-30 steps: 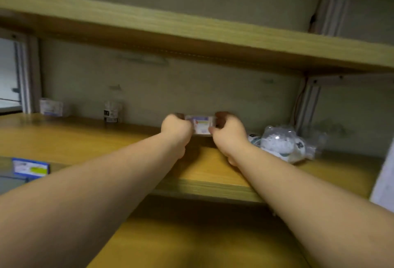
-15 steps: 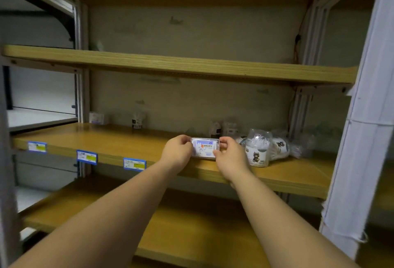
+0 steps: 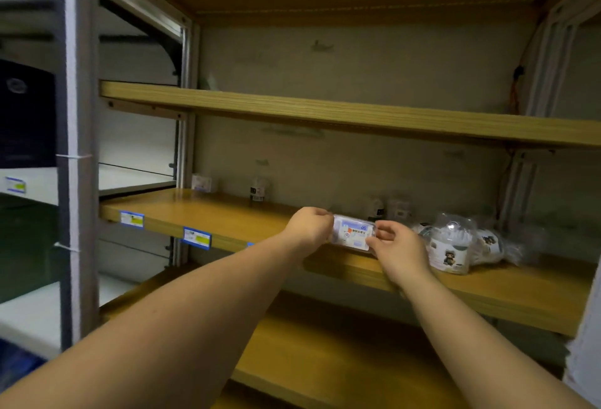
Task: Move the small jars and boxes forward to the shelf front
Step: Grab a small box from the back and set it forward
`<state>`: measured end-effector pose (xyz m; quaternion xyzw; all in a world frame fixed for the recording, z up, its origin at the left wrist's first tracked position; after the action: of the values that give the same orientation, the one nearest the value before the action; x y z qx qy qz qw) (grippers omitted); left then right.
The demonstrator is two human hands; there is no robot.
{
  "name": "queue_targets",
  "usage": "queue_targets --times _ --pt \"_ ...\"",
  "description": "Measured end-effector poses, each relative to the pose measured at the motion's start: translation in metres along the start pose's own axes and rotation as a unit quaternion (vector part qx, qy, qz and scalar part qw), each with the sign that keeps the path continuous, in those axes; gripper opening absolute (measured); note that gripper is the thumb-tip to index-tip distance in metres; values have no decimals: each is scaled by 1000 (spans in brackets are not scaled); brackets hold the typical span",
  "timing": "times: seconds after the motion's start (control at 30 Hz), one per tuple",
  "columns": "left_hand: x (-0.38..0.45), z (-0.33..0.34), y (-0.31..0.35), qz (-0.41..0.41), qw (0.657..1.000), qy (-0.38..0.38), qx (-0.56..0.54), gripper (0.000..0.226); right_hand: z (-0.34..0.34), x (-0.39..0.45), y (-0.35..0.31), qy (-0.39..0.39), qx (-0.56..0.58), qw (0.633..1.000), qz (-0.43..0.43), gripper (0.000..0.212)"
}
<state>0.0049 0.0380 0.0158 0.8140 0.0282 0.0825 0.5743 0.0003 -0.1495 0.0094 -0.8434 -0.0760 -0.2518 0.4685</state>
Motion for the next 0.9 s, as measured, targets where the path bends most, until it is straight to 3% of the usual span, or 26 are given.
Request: queue_targets --times 0.2,0.3,0.47,0.73,0.9 --pt "25 -132 -45 18 997 55 -46 38 108 -9 -78 18 40 999 -31 36" --pt "24 -231 -74 22 996 69 -56 26 200 -12 -137 -7 48 997 -56 33" --pt "71 -370 -137 15 995 73 -63 31 345 -9 -216 -34 60 996 -55 27" --pt "120 -390 -163 75 988 46 124 40 404 16 -214 -6 3 1000 8 22" --pt "116 -389 -160 101 987 24 120 45 403 16 -210 -10 -13 1000 -8 20"
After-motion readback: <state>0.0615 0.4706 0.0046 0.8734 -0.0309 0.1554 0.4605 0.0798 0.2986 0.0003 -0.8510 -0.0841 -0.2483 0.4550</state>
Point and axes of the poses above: each hand's wrist, its own x-axis towards the middle knuckle, its own z-axis out of the palm, y = z × x, the point moved 6 cm from there along x, towards the middle knuckle, and after that the axes turned 6 degrees about -z, right-handed, at the moved point
